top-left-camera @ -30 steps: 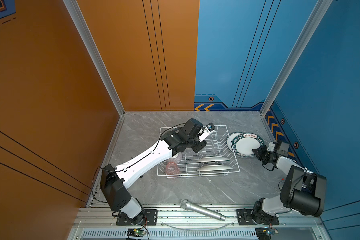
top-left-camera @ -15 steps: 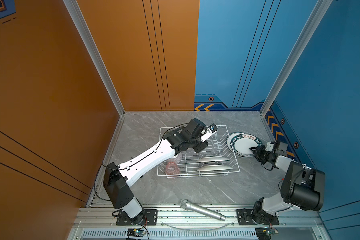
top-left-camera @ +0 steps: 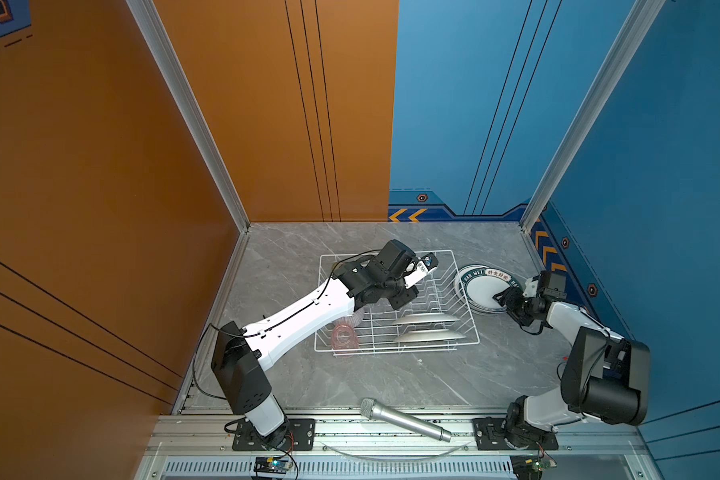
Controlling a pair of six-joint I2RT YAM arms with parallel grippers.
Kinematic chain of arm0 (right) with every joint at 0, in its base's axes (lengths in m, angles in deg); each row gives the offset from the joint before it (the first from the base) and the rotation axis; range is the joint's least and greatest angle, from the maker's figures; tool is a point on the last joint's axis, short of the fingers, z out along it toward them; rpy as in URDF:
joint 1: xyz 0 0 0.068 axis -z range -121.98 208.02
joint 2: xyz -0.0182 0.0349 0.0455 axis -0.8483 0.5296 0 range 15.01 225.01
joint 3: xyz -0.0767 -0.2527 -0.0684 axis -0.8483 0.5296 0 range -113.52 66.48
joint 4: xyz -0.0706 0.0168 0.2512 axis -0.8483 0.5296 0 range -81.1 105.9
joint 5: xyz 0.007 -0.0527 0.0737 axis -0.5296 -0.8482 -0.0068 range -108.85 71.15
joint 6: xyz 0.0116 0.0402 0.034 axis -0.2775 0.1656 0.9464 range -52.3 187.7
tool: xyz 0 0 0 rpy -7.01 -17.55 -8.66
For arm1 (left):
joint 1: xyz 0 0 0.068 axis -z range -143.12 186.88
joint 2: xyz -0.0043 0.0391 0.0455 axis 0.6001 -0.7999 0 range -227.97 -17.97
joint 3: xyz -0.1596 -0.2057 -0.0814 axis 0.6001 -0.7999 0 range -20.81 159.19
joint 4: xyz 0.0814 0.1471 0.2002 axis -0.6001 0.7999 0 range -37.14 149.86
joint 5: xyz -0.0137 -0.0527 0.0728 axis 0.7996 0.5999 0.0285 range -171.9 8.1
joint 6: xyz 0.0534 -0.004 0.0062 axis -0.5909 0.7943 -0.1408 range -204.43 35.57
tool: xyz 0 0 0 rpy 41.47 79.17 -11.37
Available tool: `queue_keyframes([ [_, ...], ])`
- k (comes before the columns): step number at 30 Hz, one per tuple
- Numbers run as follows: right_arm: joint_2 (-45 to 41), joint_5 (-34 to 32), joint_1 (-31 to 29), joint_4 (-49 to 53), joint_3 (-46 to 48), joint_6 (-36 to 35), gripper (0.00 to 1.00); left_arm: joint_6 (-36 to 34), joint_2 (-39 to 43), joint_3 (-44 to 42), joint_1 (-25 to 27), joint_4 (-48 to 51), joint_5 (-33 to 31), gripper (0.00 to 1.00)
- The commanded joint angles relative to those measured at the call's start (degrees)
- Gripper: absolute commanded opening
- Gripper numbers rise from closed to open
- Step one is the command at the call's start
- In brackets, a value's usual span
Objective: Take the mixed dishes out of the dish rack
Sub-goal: 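Lower the green-rimmed plate onto the stack with the right gripper while left returns to rack, then release the plate with the right gripper while left gripper grips the next plate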
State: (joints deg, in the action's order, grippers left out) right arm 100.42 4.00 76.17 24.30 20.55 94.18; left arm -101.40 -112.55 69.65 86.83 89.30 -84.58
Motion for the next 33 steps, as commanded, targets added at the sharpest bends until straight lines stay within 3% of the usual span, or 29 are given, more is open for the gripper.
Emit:
queue_keyframes([
  [1, -0.03, -5.4, -2.25, 5.11, -2.61, -3.76, 0.61, -1.26, -0.93, 2.57, 0.67, 2.21, -1.1, 0.43],
  [12, 0.97, -12.01, -6.3, 11.77, -5.92, -6.51, 0.69, -2.01, -2.03, 3.41, 1.09, 3.98, -0.83, 0.43],
  [20, -6.76, -15.88, -6.23, 16.44, -6.97, -7.58, 0.76, -3.86, -2.52, 3.68, 2.56, 5.37, 0.22, 0.43],
  [26, -14.06, -14.36, -6.98, 17.54, -8.27, -6.97, 0.79, -6.85, -3.39, 4.84, 4.74, 8.27, 4.56, 0.43],
  [33, -15.9, -13.07, -8.62, 17.39, -8.63, -6.28, 0.79, -9.47, -6.32, 8.26, 8.22, 13.26, 5.61, 0.44],
])
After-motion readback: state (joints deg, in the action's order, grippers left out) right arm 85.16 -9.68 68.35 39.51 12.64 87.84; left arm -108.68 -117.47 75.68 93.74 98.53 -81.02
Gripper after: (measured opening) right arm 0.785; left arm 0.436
